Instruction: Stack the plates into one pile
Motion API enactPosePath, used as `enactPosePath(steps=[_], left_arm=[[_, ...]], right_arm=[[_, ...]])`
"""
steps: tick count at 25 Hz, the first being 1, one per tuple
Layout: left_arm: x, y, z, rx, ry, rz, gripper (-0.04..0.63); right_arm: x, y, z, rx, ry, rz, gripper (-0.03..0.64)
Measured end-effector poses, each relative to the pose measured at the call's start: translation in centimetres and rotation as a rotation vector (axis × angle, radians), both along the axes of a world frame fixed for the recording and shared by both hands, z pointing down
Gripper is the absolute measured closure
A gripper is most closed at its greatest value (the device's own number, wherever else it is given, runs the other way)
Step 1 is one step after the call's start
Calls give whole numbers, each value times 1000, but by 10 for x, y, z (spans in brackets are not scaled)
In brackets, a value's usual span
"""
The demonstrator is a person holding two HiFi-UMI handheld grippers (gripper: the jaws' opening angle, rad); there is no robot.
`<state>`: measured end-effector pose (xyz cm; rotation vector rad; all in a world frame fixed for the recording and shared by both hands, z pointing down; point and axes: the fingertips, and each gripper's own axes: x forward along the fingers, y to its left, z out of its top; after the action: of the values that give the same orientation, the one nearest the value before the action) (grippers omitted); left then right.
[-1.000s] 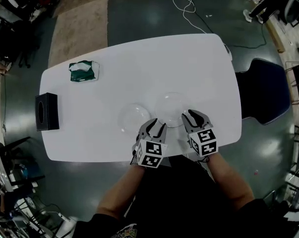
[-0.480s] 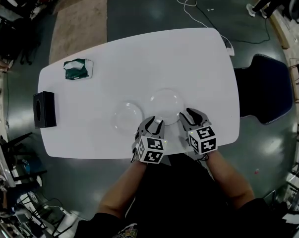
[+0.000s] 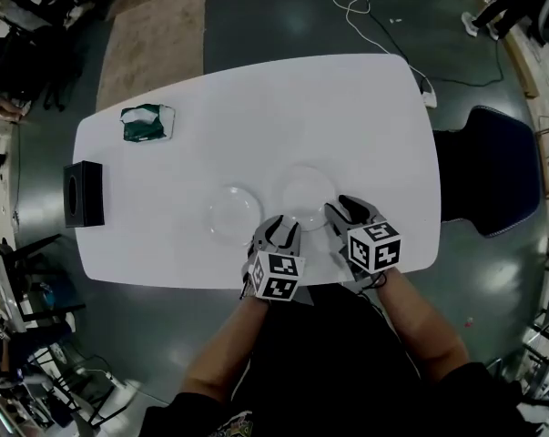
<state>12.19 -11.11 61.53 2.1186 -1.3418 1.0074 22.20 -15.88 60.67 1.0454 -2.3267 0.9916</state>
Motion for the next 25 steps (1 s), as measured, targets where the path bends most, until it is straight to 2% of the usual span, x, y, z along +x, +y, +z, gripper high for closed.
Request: enactPosePath(steps=[9, 15, 18, 22, 25], left_arm=[[-2, 0, 3, 12, 26, -22, 442], [-7, 1, 0, 16, 53, -36, 442], [-11, 2, -4, 31, 67, -38, 442], [-20, 6, -15, 65, 88, -57, 442], [-31, 10, -23, 83, 102, -83, 450]], right_arm=[[-24, -5, 7, -98, -28, -64, 443], [-25, -6, 10, -142, -30, -57, 518], [-25, -6, 6, -157, -86, -32, 536], [-23, -8, -10, -181, -219, 46, 578], [-23, -9, -20, -174, -255, 85, 588]])
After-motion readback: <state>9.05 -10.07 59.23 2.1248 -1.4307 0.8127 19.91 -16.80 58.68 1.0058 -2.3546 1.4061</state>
